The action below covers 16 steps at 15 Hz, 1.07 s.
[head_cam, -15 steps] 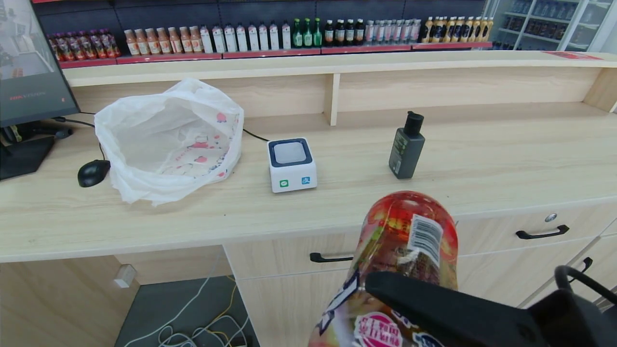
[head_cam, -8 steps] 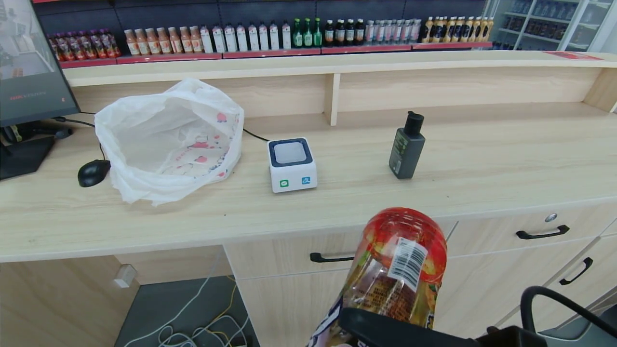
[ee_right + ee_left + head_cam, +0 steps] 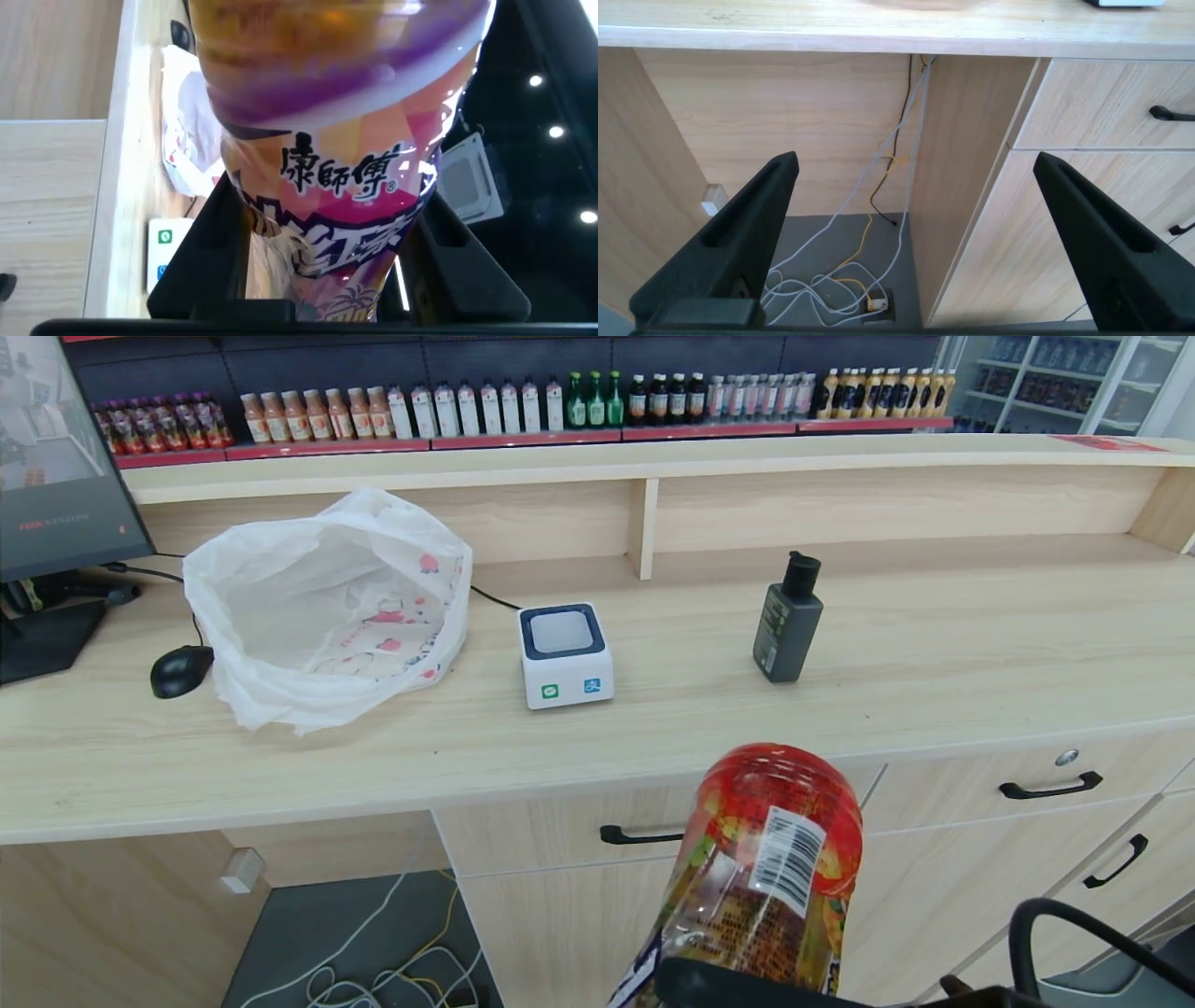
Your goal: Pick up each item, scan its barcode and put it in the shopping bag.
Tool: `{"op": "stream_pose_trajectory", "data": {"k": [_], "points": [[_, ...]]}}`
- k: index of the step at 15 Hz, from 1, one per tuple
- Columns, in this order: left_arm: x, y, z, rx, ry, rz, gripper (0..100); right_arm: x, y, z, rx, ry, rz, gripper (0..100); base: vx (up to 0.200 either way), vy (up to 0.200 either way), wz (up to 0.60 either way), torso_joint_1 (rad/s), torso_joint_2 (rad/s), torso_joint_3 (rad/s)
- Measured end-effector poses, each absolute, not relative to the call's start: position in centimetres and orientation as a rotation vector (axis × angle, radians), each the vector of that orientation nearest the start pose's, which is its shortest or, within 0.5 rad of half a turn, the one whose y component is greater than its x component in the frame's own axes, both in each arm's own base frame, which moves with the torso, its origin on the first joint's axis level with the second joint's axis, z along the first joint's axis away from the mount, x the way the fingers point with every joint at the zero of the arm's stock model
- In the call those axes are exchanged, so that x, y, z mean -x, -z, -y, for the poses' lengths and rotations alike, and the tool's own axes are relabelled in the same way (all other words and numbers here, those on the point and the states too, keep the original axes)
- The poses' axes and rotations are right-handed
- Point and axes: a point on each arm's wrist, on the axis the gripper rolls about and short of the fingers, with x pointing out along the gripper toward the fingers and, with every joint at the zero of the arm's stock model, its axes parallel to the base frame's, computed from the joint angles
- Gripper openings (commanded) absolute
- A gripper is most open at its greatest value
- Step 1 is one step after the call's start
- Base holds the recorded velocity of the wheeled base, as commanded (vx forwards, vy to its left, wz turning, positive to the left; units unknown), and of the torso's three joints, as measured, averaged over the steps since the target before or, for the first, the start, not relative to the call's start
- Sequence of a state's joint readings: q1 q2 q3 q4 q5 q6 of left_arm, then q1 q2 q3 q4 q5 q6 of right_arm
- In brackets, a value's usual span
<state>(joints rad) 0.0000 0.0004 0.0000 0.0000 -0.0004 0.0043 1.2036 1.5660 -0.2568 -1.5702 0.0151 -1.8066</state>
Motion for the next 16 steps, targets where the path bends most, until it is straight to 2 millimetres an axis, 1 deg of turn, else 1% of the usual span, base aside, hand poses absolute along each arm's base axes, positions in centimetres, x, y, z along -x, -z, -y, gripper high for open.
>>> {"op": "stream_pose_trajectory", "data": {"k": [6, 10, 13, 16], "points": [[2.3, -7.5, 0.0, -0.005, 0.000, 0.000, 100, -7.7, -17.4, -20.1, 1.376, -0.663, 1.193, 0, 0.000, 0.000, 0.00, 0.000, 0.00, 0.000], [2.3, -7.5, 0.0, -0.004, 0.000, 0.000, 100, -7.8, -17.0, -19.8, 1.348, -0.697, 1.150, 0, 0.000, 0.000, 0.00, 0.000, 0.00, 0.000], [2.3, -7.5, 0.0, -0.004, 0.000, 0.000, 100, -7.8, -16.4, -19.4, 1.285, -0.761, 1.080, 0, 0.000, 0.000, 0.00, 0.000, 0.00, 0.000], [2.3, -7.5, 0.0, -0.005, 0.000, 0.000, 100, -7.7, -16.0, -19.1, 1.183, -0.837, 0.996, 0, 0.000, 0.000, 0.00, 0.000, 0.00, 0.000]]}}
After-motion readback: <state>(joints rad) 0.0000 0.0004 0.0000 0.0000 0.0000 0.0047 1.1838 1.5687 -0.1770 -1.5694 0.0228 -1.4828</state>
